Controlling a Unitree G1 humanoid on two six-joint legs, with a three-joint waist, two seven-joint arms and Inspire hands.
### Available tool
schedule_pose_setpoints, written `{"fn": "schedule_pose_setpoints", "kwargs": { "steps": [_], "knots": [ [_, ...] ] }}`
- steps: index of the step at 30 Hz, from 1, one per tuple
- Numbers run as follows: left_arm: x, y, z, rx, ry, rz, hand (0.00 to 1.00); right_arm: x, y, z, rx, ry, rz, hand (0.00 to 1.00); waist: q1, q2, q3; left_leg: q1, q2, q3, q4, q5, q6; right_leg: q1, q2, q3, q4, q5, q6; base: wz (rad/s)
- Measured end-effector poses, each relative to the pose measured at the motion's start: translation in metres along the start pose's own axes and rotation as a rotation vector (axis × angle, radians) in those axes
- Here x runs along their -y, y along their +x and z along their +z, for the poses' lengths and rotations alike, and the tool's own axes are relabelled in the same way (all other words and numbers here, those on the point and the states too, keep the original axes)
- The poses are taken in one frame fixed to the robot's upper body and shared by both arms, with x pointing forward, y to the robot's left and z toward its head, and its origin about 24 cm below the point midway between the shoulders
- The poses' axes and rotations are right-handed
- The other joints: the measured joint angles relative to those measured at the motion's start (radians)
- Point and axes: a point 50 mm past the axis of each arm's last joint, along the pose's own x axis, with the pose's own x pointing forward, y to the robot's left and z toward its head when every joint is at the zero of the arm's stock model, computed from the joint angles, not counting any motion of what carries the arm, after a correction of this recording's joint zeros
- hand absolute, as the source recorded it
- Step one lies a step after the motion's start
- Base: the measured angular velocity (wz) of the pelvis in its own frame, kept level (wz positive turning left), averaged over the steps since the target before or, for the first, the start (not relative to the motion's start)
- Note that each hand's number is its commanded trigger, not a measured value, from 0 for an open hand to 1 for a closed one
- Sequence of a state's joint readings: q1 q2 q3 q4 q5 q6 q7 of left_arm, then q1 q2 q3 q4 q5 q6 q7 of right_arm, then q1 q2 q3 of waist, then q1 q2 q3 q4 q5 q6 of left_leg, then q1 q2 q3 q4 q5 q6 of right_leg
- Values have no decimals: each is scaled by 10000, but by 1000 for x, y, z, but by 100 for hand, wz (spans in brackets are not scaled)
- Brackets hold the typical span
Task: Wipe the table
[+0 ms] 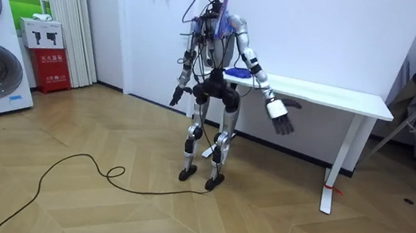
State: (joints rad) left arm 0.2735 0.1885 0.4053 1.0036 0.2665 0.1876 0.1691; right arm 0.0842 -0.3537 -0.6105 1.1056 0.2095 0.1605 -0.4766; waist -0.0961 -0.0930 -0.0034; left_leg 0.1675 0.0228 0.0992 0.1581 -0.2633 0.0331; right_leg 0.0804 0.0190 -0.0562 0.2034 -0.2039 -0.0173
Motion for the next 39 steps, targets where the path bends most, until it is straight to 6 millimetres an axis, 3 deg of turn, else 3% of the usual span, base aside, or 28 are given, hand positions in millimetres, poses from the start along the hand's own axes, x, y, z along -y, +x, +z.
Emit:
{"fn": "schedule_pose_setpoints", "kwargs": {
  "steps": [6,7,9,11,14,18,21,28,33,39],
  "knots": [
    [4,-1,4,443,262,-89,0,-12,-21,69,3742,-553,-363,0,222,-21,12,-1,-3,108,43,1,-2,-119,13,21,-8,10,-14,-5],
    [5,-1,3,467,353,-128,0,-12,-31,90,4885,-591,-428,0,215,-30,64,-4,10,135,34,2,-3,-138,14,36,-3,10,-14,-4],
    [6,-2,2,504,427,-210,0,-14,-58,125,7041,-613,-561,0,216,43,99,-7,-2,163,43,2,-3,-165,12,26,14,10,-13,-9],
    [11,-4,0,580,809,-321,0,-17,-107,161,10364,-851,-771,0,239,161,85,-16,7,288,42,13,-21,-210,29,5,17,15,-22,-10],
    [14,-4,9,1035,850,-382,0,-22,-155,177,13291,-992,-853,0,469,137,39,22,28,316,43,31,-52,-120,55,-20,-5,30,-48,1],
    [21,-6,15,1350,750,-555,0,-25,-185,183,14805,-1019,-775,0,826,4,68,-29,64,315,41,35,-60,-123,19,-43,-10,31,-50,0],
    [22,-7,10,1271,875,-550,0,-28,-203,184,15426,-831,-339,0,1068,-46,35,-42,64,292,30,35,-60,-98,-12,-324,-18,32,-49,0],
    [29,-8,16,1592,1426,-839,0,-66,-249,169,17405,-2620,1875,0,1441,92,76,-151,35,170,26,36,-59,-75,-21,-412,-177,71,-9,1],
    [37,-10,29,2096,1669,-1082,0,-91,-276,145,18850,-4675,2899,0,1872,253,49,-164,23,-5,31,36,-60,-82,-2,-603,-196,82,-18,9],
    [47,-12,34,2424,1962,-1412,0,-112,-297,112,19884,-6301,4545,0,2187,242,60,-217,61,-210,7,38,-63,59,-20,-853,-408,85,-22,13]
  ]
}}
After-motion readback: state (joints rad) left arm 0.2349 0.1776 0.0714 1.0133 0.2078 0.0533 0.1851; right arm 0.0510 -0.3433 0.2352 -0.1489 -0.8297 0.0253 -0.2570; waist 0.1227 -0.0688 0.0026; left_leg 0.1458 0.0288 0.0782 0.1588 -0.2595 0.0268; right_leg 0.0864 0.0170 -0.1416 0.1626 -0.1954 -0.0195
